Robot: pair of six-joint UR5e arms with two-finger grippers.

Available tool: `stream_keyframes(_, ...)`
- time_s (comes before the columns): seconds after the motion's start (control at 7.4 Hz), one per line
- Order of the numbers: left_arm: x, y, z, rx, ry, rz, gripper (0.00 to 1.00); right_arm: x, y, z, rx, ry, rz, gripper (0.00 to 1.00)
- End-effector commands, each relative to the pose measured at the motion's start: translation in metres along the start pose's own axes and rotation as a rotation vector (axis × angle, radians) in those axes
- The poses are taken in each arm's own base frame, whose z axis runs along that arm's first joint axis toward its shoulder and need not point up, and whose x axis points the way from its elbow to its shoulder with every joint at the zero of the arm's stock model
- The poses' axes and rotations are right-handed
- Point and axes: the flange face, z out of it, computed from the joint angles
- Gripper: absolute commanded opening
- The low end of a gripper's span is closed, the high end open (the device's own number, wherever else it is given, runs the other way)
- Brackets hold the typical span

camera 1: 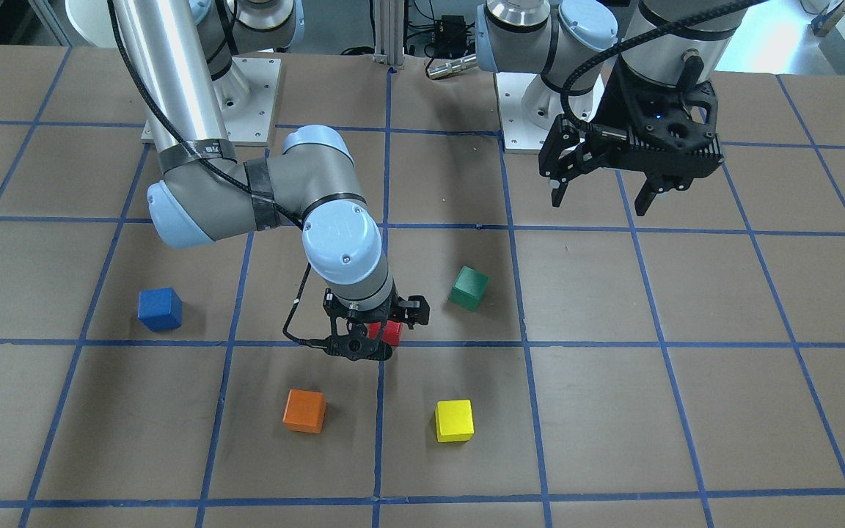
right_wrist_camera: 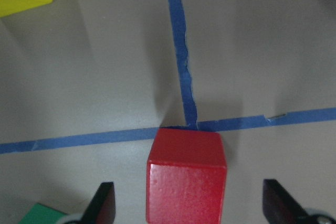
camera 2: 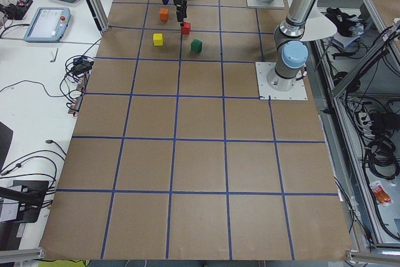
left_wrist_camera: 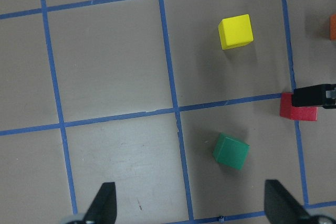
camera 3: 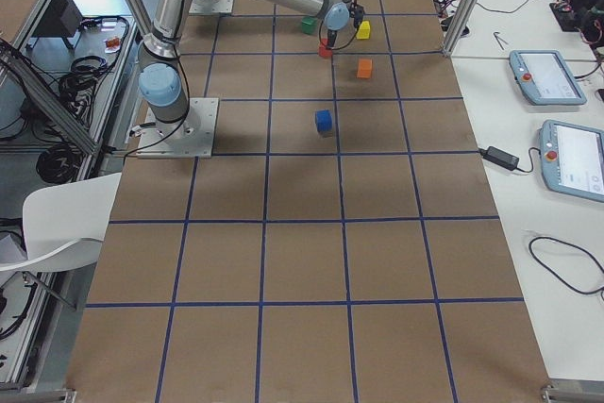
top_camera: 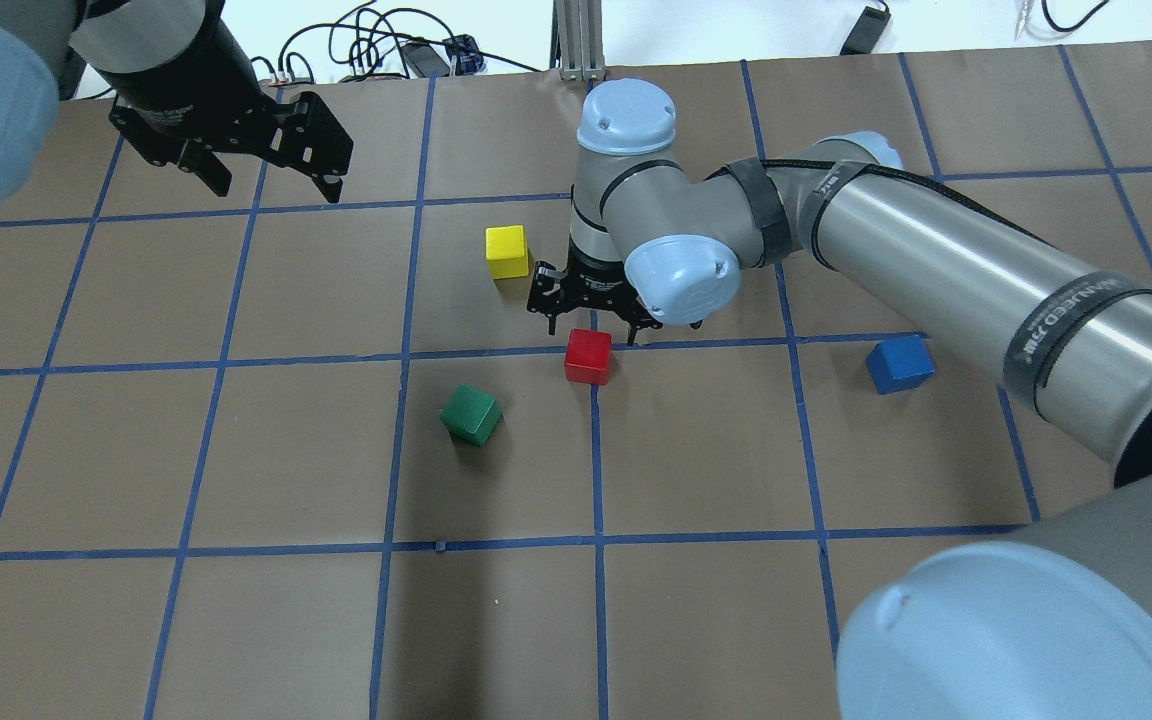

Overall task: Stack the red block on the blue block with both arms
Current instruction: 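Grasp the red cube with the right gripper and lift it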

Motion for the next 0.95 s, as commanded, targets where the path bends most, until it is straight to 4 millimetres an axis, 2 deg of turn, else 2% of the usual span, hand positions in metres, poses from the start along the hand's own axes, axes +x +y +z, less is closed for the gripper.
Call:
stream_keyframes(0.0,0.000,0.001,0.000,0.002,0.000,0.000,1.00,0.001,-0.004,0.020,-0.031,0.009,0.009,1.00)
stream_keyframes(0.14,0.000,0.001,0.000,0.002,0.000,0.000,1.00,0.001,-0.005,0.023,-0.034,0.010,0.008,0.97)
stream_keyframes(0.41,0.000,0.001,0.000,0.001,0.002,0.000,1.00,-0.001,-0.004,0.027,-0.053,-0.011,0.010,0.15)
stream_keyframes(0.54,0.000,0.001,0.000,0.001,0.002,0.000,1.00,-0.001,-0.004,0.027,-0.055,-0.015,0.010,0.00)
stream_keyframes(0.81,0.000,0.001,-0.001,0.003,0.002,0.000,1.00,0.005,-0.011,0.012,-0.037,-0.012,0.021,0.00)
